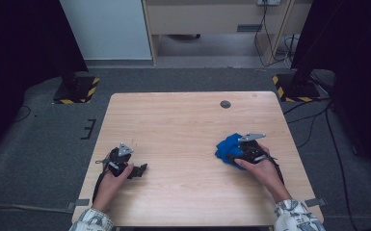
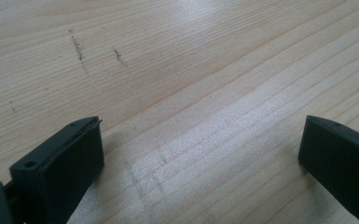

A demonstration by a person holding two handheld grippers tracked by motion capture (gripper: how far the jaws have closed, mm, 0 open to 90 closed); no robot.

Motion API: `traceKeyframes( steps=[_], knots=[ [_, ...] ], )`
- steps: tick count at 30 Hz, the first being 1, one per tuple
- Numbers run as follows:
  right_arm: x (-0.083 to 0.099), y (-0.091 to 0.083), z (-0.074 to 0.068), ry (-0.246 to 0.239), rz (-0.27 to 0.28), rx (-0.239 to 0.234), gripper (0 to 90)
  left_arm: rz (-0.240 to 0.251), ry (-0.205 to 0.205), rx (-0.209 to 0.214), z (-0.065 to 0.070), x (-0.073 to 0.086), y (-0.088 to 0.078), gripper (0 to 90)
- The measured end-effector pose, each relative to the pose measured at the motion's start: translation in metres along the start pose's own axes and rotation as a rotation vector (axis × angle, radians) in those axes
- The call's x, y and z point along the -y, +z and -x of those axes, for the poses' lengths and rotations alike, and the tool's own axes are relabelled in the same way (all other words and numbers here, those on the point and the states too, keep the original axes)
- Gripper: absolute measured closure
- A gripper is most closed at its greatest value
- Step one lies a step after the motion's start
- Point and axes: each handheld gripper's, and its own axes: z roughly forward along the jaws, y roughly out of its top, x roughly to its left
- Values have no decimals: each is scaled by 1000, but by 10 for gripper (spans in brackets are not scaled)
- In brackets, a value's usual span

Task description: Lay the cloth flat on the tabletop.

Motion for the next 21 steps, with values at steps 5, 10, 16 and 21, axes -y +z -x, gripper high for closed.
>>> traceKeyframes(
  steps=[5,10,16,21],
  knots=[
    [1,-1,-4,-18,-1,-6,382,0,1,0,0,0,0,0],
    [1,-3,-7,-41,1,-33,574,0,1,1,0,0,0,0],
    [-1,-5,-9,-41,17,-31,673,0,1,1,0,0,0,0],
    [-10,-16,-12,-14,78,-64,691,0,1,1,0,0,0,0]
  ],
)
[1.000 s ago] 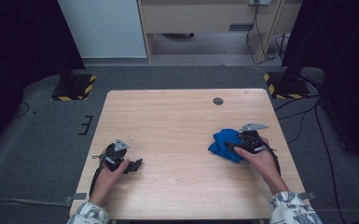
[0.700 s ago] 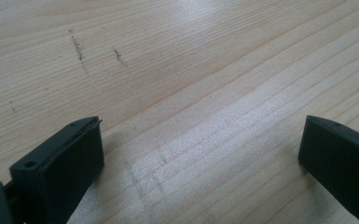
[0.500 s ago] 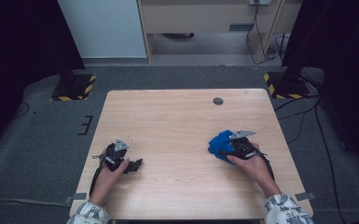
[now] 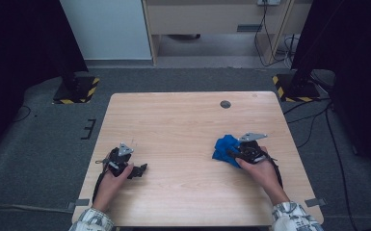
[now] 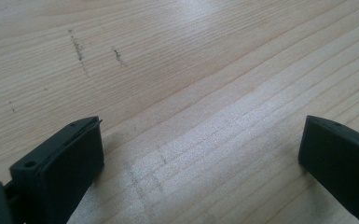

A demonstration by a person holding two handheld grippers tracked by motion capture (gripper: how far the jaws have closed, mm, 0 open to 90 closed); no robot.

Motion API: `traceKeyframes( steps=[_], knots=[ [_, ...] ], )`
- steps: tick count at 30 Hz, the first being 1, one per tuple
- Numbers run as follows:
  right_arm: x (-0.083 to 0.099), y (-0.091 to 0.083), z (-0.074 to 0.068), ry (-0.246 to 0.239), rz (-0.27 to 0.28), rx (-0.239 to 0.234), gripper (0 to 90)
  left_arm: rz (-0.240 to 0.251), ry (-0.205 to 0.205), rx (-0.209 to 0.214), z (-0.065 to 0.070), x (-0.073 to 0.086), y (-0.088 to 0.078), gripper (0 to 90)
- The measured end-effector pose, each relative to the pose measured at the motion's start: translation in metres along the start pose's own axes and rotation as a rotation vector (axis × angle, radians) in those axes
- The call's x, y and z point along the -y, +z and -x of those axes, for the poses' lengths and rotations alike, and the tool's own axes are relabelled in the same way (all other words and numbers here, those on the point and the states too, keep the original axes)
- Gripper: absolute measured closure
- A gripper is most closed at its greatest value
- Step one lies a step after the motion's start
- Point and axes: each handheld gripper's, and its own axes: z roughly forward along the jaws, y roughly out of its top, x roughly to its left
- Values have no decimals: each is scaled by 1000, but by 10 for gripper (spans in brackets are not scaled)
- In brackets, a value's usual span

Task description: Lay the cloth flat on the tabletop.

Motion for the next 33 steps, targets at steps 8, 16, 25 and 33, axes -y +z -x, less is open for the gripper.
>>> traceKeyframes(
  steps=[8,16,25,33],
  knots=[
    [-31,-12,-23,-27,85,-50,689,0,0,0,0,0,0,0],
    [-48,12,-60,-74,52,-90,677,0,1,2,0,0,0,0],
    [-55,56,-111,-111,6,-141,658,0,4,4,0,0,0,0],
    [-49,84,-129,-121,-46,-108,550,1,8,2,0,-1,0,0]
  ],
)
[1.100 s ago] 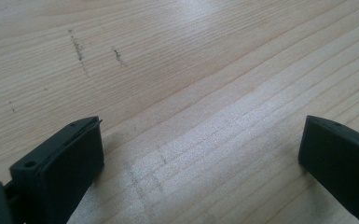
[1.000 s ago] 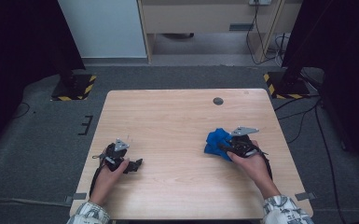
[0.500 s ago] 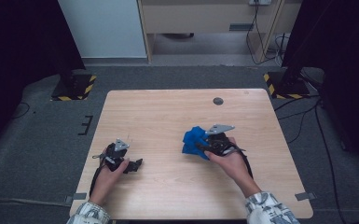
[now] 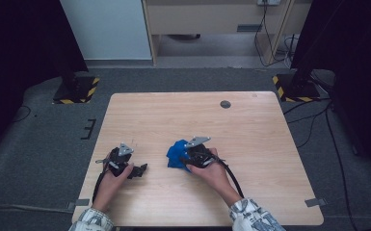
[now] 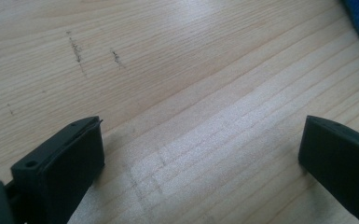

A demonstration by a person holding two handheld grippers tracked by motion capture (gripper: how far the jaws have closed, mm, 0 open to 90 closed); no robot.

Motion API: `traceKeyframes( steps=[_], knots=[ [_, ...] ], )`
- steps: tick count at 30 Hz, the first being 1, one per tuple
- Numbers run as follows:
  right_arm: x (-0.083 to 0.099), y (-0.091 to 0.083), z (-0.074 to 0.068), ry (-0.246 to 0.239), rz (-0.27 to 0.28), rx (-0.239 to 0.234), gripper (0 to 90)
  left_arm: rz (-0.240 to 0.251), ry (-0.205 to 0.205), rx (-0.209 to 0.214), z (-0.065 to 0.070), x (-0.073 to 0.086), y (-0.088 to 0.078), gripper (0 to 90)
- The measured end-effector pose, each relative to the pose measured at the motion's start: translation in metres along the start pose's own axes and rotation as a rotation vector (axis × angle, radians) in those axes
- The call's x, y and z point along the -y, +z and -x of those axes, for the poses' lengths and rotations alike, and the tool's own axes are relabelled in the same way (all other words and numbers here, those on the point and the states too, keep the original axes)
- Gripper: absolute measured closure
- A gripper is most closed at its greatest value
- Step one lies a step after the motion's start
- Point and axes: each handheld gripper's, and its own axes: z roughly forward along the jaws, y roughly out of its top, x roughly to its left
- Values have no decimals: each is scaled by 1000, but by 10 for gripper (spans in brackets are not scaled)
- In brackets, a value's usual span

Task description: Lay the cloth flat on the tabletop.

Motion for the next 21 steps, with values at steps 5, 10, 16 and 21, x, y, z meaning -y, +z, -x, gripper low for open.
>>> traceKeyframes(
  steps=[5,10,16,21],
  knots=[
    [-2,-5,3,23,-6,-4,271,3,13,9,2,-1,1,4],
    [-6,-29,6,10,47,-4,193,18,15,5,6,-4,0,57],
    [-1,-57,19,-4,84,42,320,53,11,12,13,-9,-4,72],
    [22,-68,36,26,76,80,531,56,15,19,19,-12,-5,83]
  ],
)
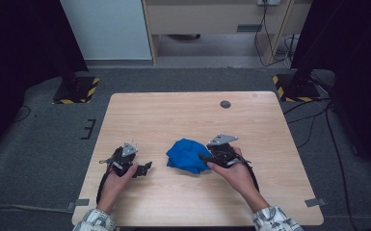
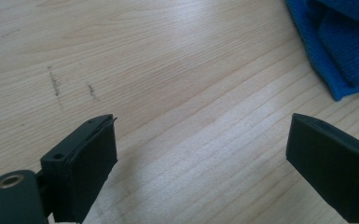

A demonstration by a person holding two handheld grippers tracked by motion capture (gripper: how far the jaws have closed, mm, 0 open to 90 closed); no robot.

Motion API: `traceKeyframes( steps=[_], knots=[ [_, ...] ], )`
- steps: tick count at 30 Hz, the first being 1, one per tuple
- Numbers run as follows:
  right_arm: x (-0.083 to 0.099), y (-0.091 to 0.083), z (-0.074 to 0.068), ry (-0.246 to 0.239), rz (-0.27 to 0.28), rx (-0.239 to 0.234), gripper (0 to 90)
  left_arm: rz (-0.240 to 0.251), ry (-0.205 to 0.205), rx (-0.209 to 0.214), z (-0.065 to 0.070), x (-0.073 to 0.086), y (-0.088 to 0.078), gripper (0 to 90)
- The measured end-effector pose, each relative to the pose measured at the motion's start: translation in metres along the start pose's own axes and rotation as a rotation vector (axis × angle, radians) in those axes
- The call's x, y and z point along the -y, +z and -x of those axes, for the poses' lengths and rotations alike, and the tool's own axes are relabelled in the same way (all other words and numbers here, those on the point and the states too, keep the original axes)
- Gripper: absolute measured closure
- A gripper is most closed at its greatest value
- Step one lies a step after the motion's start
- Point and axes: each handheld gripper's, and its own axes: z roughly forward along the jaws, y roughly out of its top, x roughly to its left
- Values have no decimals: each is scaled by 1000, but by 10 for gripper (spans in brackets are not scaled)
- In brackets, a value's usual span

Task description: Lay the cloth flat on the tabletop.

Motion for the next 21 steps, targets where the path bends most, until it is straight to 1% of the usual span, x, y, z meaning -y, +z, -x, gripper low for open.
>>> traceKeyframes(
  steps=[1,3,6,8,11,13,14,15,19,21],
  knots=[
    [6,-1,4,6,-1,5,562,0,-1,0,1,-1,-1,86],
    [14,-2,7,21,-3,-2,604,12,-6,2,3,-2,-3,94],
    [24,-5,11,28,-9,1,614,30,-13,4,7,-5,-7,104],
    [28,-7,13,33,-19,7,592,43,-17,-2,9,-7,-8,112],
    [32,-9,16,84,-5,-13,566,48,-17,2,12,-9,-9,116],
    [35,-6,16,93,-12,-12,563,51,-11,4,14,-10,-10,119],
    [36,-4,15,105,-14,-25,561,52,-11,7,15,-11,-10,121],
    [36,-3,14,109,-18,-36,555,54,-9,10,16,-11,-10,124],
    [37,3,10,102,-49,-41,502,52,-3,13,18,-12,-8,128],
    [39,6,10,95,-66,-30,470,51,-5,12,18,-12,-8,131]
  ],
)
